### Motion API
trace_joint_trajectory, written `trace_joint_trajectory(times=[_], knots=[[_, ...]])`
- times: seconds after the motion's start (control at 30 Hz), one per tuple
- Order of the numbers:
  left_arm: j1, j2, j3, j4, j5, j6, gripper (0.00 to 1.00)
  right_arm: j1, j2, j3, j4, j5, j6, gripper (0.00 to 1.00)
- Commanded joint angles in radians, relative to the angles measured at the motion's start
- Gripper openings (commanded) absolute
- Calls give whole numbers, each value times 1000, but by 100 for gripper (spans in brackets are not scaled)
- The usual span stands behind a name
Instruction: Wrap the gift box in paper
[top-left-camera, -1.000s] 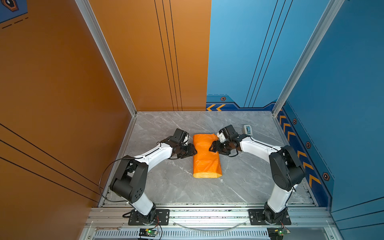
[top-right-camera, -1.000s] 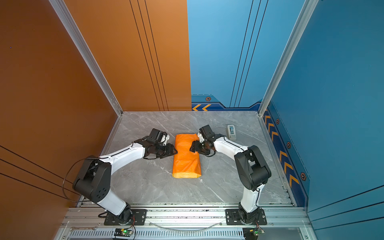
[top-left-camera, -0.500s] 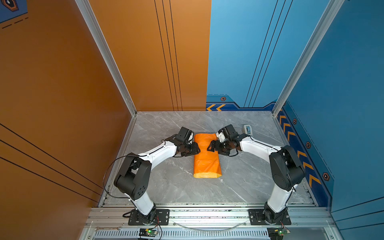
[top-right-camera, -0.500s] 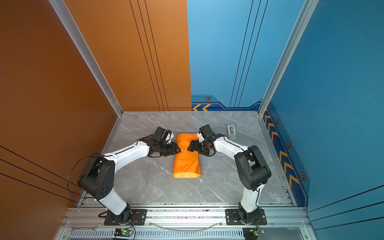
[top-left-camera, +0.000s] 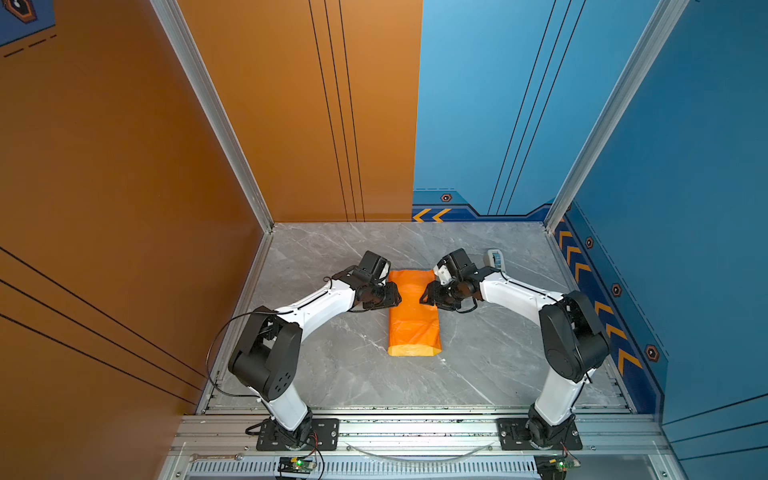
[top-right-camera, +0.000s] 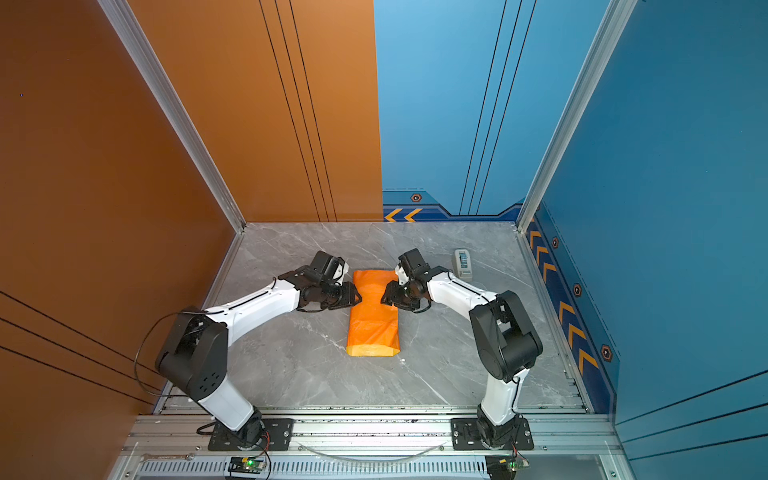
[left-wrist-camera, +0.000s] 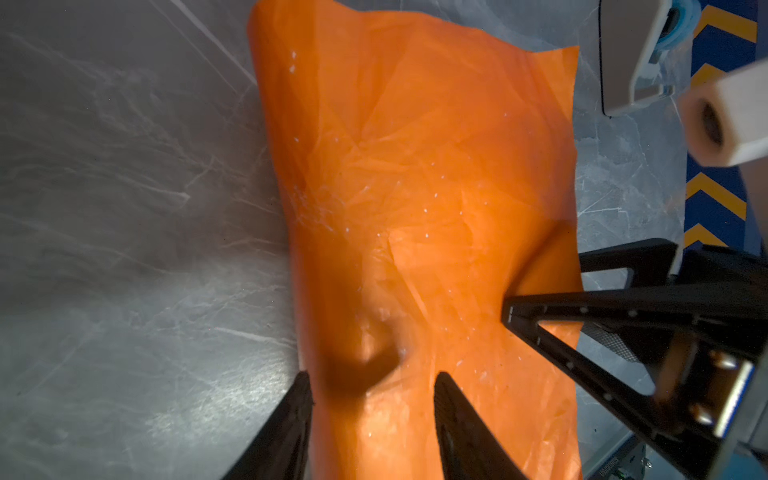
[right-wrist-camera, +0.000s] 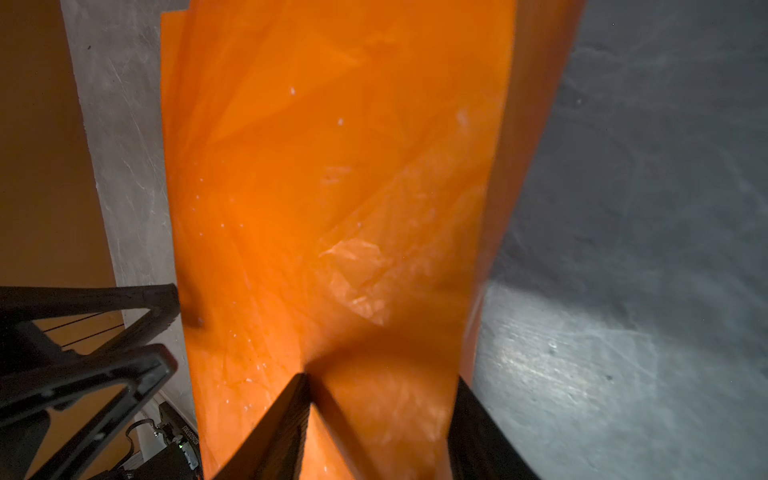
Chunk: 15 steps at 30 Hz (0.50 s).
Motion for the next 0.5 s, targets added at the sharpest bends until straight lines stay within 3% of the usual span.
trace_joint_trajectory(times=[0.0,0.23,0.47], knots=[[3,-64,45,-9,-5,29,46,-9,21,10,-52,54,-18,53],[-40,-4,63,109,142,21,28,-10,24,11,-46,51,-20,52],[-60,116,71,170,179,22,24,-9,30,9,-37,47,-19,51]])
